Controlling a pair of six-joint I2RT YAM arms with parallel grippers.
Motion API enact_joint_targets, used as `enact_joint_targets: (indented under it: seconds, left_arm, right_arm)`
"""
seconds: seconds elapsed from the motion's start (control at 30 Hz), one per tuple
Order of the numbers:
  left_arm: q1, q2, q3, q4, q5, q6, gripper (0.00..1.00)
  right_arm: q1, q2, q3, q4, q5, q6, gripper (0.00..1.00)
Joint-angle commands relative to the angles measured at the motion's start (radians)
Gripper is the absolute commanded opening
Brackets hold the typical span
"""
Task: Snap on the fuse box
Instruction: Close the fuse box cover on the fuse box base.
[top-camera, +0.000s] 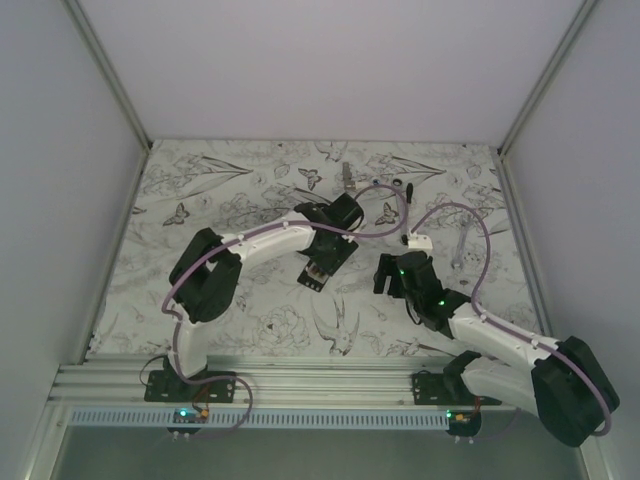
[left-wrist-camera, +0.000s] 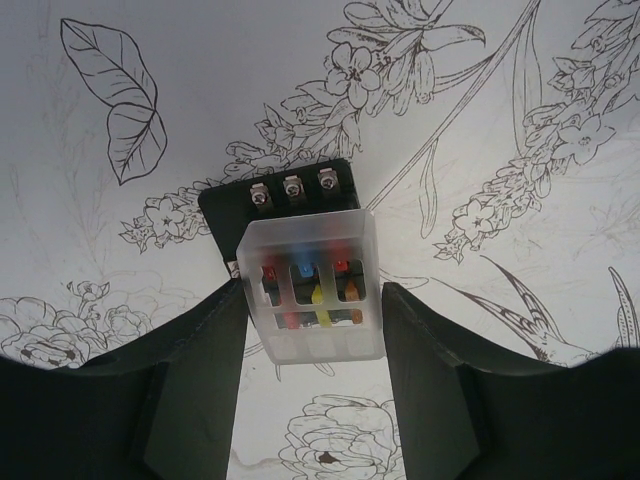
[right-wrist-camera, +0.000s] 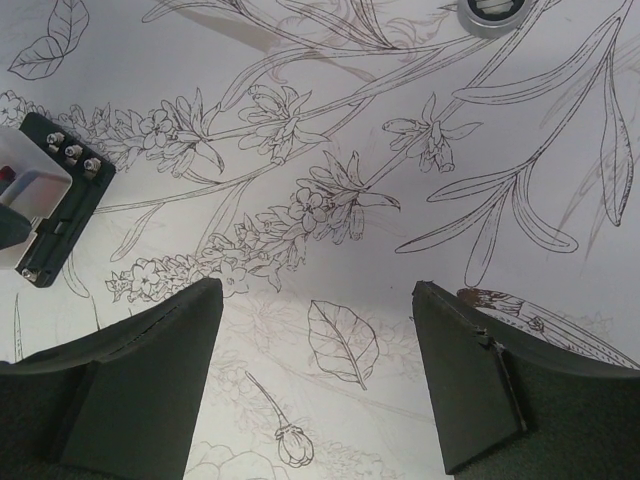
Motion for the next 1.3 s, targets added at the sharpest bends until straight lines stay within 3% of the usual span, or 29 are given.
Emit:
enact_joint_targets:
  seconds: [0.0,0.43,0.73,1.27]
  left_arm:
    - [-0.005,0.036,0.012,-0.041,-0.014,-0.018,0.36]
    - [-0.006,-0.033,-0.029,-0.047,-0.05,-0.046,0.36]
    - [-0.007,0.028,-0.027,-0.046,-0.039,-0.078,0.37]
    - [-0.018,0.054,0.009,-0.045,-0.008,-0.086,0.5]
  right_arm:
    - [-0.006,0.007,0.008,0.029,-0.003,0.0,0.83]
    - [-0.007,0.021,0.013,0.04,-0.021,-0.006,0.83]
    - [-0.006,0.021,0.014,0.039,-0.027,-0.006,0.83]
    - [-0.007,0.018,0.012,0.066,-0.085,-0.012,0.82]
